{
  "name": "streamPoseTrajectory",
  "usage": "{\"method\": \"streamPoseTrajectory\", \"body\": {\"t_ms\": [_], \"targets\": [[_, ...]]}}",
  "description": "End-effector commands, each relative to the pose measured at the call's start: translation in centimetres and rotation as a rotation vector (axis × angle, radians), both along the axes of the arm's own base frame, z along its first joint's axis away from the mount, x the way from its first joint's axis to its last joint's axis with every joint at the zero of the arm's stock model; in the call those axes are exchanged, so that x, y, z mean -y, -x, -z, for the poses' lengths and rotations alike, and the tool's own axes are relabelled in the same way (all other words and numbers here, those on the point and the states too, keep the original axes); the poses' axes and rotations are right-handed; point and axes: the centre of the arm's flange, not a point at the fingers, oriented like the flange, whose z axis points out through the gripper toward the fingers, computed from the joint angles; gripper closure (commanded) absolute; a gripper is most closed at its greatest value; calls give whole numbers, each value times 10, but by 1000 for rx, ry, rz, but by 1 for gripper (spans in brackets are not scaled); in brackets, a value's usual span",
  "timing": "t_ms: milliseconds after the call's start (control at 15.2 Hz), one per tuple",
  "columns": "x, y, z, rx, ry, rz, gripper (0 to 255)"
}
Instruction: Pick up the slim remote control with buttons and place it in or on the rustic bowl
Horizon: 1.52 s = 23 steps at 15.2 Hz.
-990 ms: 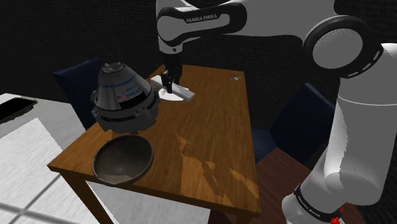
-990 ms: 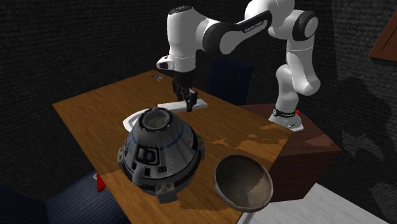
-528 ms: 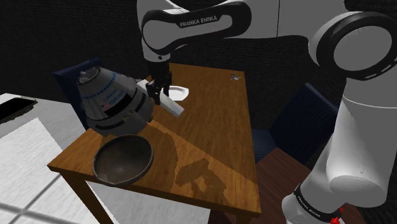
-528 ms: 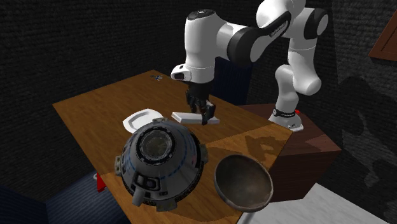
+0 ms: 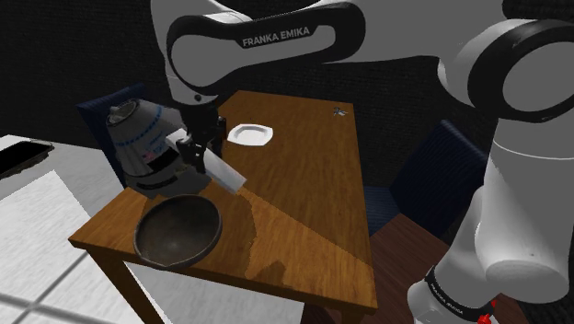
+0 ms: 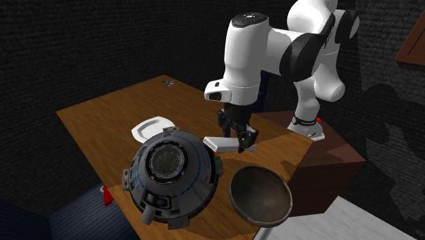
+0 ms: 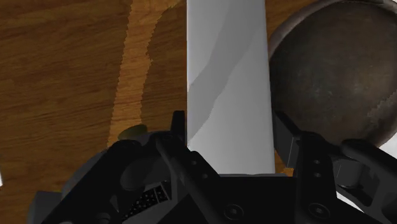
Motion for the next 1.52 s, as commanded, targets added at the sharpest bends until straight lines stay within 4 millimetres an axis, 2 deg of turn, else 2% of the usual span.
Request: {"method": "streamPoseTrajectory", "body": {"t_ms": [0,396,462,1320,1452], "targets": [[-22,14,1,0,0,1,255],[-90,54,0,0,0,1,255],[-96,58,0,0,0,1,255],[-96,58,71,0,0,1,255],[-96,58,71,0,0,1,255]]}}
